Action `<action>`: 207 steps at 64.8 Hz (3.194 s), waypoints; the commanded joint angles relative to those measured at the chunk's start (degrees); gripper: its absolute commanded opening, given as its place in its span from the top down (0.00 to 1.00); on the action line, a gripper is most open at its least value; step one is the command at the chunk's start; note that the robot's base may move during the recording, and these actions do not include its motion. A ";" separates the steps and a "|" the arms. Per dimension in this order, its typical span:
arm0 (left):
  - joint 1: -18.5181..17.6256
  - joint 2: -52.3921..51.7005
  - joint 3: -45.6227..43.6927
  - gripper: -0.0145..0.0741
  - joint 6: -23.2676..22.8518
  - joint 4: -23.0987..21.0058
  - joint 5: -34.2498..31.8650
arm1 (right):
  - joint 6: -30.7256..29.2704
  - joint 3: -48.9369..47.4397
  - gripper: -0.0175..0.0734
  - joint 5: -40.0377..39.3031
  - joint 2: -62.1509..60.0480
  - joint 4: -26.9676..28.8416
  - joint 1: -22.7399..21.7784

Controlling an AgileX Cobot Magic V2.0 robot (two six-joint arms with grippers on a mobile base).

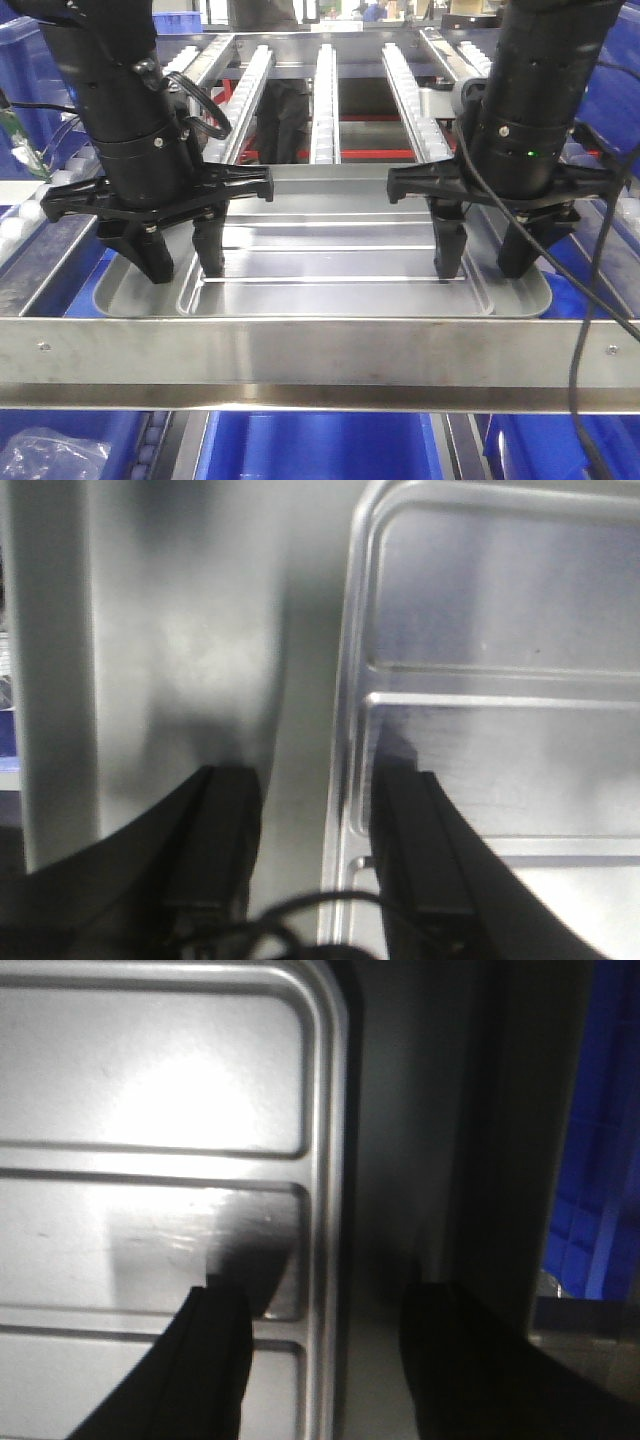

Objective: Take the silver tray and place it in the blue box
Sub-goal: 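Lower both grippers onto the tray's side rims, then close both grippers on the tray's side rims, then lift the tray with both grippers and pull it off the shelf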

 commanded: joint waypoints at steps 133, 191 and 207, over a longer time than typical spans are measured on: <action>-0.18 -11.09 -5.45 0.95 -1.02 1.89 8.42 | 2.85 -2.06 0.74 3.43 -13.24 -0.03 1.19; -16.84 -36.86 22.08 0.95 -21.51 9.58 12.01 | 25.47 25.63 0.74 4.42 -38.05 -9.29 18.39; -16.84 -36.86 22.08 0.95 -17.50 9.34 12.05 | 25.47 25.63 0.74 3.99 -37.98 -9.56 18.38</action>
